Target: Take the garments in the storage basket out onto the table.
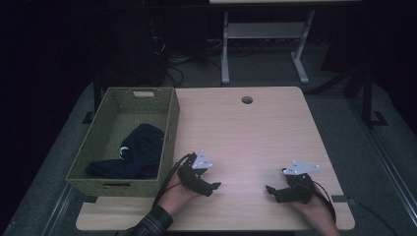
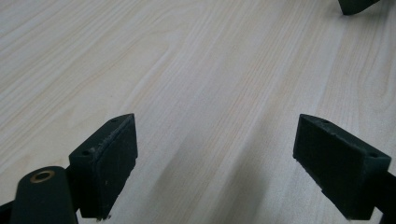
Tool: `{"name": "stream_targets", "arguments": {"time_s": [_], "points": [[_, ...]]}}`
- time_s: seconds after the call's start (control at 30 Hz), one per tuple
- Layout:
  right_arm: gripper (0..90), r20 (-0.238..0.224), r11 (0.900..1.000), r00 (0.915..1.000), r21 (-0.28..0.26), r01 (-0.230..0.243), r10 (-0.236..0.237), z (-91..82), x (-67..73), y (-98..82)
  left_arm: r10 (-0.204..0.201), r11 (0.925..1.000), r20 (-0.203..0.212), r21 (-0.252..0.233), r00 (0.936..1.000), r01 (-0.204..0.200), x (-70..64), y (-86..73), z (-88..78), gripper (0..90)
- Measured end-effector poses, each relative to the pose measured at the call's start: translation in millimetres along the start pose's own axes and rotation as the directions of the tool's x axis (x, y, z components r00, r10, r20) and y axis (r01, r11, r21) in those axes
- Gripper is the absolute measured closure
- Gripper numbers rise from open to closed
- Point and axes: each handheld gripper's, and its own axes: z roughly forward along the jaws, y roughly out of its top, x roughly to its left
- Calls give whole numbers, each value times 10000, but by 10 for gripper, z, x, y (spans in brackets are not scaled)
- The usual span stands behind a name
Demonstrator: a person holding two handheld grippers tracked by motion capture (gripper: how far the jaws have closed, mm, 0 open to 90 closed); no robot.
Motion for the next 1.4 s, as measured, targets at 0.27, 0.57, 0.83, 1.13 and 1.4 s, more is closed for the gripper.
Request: {"name": "stream_targets", "arguments": {"time_s": [0.27,0.57,0.83,1.13,1.4], "points": [[93,0,10000,10000,1,-1,1,0,0,0,58,10000,-15,-21,10000,-59,4,34,-28,135],[93,3,10000,10000,3,1,-1,0,0,0,26,9999,36,-143,10000,-26,15,56,-43,135],[93,4,10000,10000,2,1,-1,0,0,0,-1,9997,125,-240,9999,4,38,105,-81,135],[93,4,10000,10000,-3,-4,4,0,1,0,25,9993,237,-369,9997,-16,47,150,-127,136],[93,2,10000,10000,-2,-3,3,0,1,0,-2,9991,354,-416,9994,17,58,198,-174,136]]}}
